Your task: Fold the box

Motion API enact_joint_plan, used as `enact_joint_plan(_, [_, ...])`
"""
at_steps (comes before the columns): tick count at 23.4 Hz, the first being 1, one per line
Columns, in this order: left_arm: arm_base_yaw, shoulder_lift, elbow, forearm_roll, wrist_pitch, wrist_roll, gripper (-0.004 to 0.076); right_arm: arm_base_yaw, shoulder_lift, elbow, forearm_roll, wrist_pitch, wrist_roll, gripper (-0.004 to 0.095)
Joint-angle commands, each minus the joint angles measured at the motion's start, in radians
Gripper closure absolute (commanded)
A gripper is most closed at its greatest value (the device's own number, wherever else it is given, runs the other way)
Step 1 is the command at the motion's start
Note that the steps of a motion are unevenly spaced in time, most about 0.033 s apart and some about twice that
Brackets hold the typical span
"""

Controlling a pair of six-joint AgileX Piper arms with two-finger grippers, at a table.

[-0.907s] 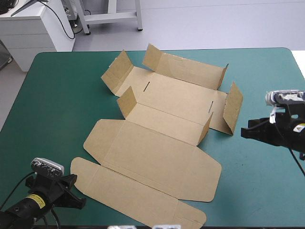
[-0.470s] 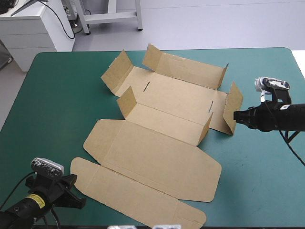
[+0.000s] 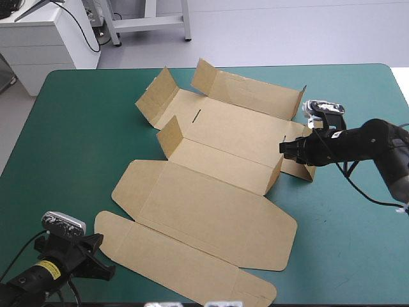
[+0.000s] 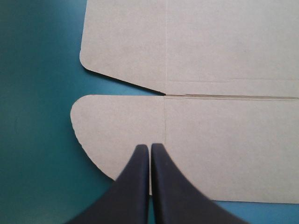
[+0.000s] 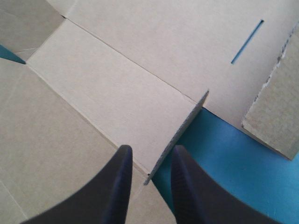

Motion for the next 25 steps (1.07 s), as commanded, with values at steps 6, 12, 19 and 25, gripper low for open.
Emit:
enact_joint_plan(6, [-0.005,0.009,-0.023,-0.012,-0.059,-0.005,0.0731,0.087,0.107,-0.077,-0.08,-0.026,0.092,0.0466])
enact_joint_plan(12, [-0.005,0.009,-0.023,-0.013,-0.059,-0.013,0.0731,0.112,0.17,-0.15,-0.108,-0.025,0.137,0.0463])
enact_joint_plan(19, [-0.005,0.009,-0.023,-0.009,-0.059,-0.008,0.0731,0.112,0.182,-0.15,-0.205,0.018,0.218,0.0464])
enact_joint_plan(25, [-0.005,0.009,-0.023,-0.009,-0.059,-0.008,0.0731,0.112,0.252,-0.15,-0.163,0.031,0.239,0.0465])
